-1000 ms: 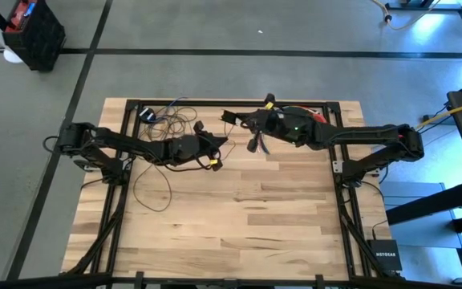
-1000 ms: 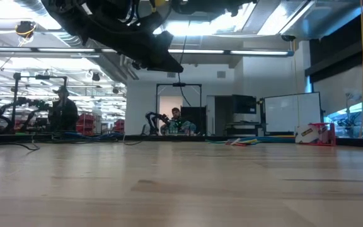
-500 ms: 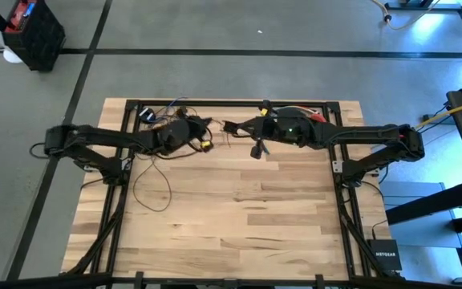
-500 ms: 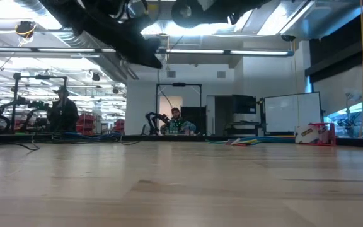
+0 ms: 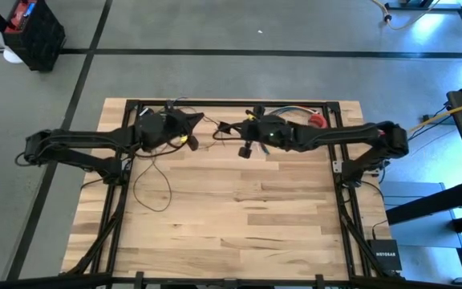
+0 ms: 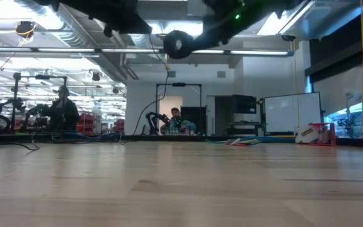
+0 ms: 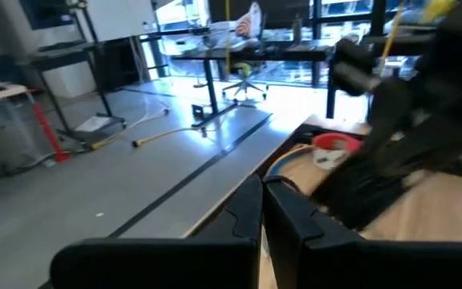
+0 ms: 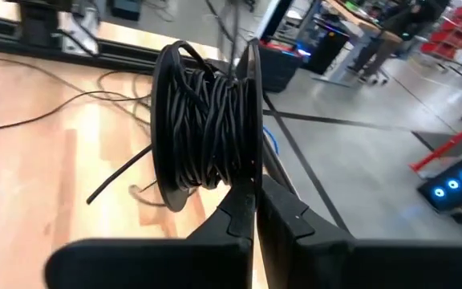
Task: Coiling cords
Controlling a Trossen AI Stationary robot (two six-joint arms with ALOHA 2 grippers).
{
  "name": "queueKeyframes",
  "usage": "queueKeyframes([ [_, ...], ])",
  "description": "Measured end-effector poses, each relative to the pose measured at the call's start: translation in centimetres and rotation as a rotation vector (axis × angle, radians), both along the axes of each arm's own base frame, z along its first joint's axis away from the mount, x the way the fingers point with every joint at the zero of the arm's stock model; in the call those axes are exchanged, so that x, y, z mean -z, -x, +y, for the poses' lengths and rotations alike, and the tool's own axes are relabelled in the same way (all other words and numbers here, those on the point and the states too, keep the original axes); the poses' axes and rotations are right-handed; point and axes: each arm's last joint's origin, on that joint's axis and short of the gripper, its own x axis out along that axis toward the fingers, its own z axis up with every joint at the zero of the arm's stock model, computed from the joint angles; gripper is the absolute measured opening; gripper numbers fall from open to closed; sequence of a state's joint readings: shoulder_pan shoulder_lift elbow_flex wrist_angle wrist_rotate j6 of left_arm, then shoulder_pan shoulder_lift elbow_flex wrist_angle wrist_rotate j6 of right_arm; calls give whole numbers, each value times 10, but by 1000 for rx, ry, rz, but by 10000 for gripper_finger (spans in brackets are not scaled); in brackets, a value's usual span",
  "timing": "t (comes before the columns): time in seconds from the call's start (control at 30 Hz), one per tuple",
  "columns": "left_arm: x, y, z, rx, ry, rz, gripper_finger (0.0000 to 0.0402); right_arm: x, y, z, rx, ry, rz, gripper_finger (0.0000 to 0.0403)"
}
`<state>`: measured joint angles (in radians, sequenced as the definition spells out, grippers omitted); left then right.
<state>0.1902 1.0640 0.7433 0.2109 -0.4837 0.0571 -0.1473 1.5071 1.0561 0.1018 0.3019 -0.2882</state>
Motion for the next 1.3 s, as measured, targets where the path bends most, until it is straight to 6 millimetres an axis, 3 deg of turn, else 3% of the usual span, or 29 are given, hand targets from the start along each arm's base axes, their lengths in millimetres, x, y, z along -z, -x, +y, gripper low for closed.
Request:
queueKeyframes([
  [0.3,10,-13,-14,66,50,9,1,24,-17,-22,137,26,-24,7],
  [0.53,29,-35,-16,82,76,28,1,19,-20,-24,138,31,-106,7],
  [0.77,35,-58,-16,123,31,-94,1,18,-21,-23,109,19,-117,7],
  [1.13,22,-60,-16,124,-63,-182,1,20,-20,-23,98,11,-99,7],
  [1.3,35,-67,-16,133,-39,-112,1,17,-22,-22,64,-2,-131,7],
])
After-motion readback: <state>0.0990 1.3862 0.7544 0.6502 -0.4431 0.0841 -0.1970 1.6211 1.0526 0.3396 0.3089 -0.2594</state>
